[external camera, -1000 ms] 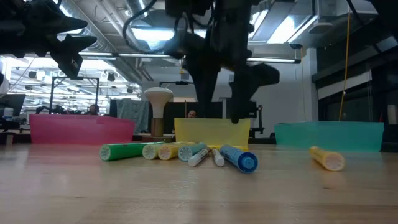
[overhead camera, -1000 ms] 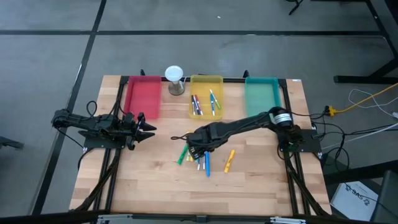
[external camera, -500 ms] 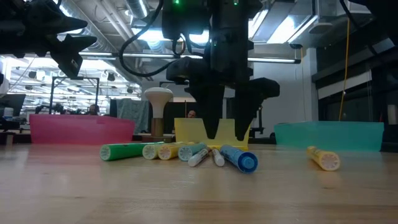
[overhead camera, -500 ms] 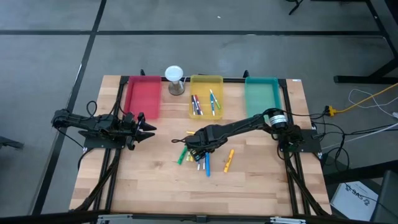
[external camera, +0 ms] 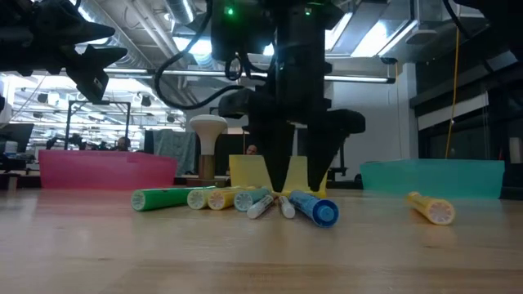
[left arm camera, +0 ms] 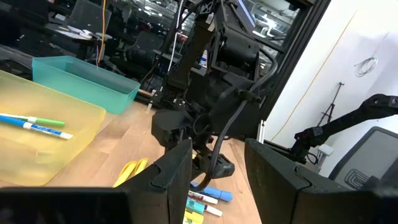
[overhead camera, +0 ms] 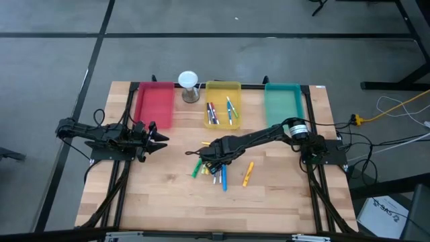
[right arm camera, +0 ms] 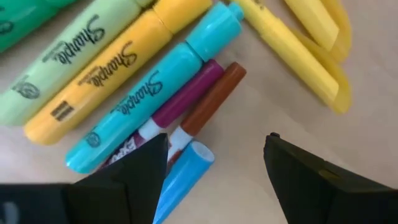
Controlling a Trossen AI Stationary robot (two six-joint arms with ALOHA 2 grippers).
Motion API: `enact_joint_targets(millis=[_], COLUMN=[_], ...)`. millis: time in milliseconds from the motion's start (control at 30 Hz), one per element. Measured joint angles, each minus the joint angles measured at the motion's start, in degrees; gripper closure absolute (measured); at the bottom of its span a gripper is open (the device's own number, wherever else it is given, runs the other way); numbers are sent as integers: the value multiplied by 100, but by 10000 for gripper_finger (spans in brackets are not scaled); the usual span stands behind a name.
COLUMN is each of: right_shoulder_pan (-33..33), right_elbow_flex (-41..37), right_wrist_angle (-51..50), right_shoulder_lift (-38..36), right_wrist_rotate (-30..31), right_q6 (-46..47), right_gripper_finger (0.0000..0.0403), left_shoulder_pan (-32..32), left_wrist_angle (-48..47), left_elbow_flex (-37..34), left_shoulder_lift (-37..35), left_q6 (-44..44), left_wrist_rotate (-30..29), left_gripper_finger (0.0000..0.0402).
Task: Pick & Place Markers
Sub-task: Put the brown marker into the yellow bin
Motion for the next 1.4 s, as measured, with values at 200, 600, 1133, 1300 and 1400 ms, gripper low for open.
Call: enact_joint_targets(millis=[200,600,1133,1300,1400], right_shoulder_pan=[-3,7,154,162,161], right_elbow_flex=[-11,-92,-90,-90,-90], right_wrist_angle=[-28,-217,-4,-62,-146], right_shoulder_lift=[89,93,93,93,93], right_wrist_rotate=[113,-59,-97,-96,-61], right_q6=[-44,127,262,260,259], right_gripper_finger=[144,144,144,144,144], left_shoulder_pan=[1,-1,0,1,-1], left_wrist_angle=[-2,-1,-1,-2,0], left_elbow_flex=[0,0,-1,0,0], left_shoulder_lift=[0,0,0,0,0], left_q6=[0,0,0,0,0], left_wrist_rotate=[0,0,0,0,0], left_gripper_finger=[258,258,258,258,258])
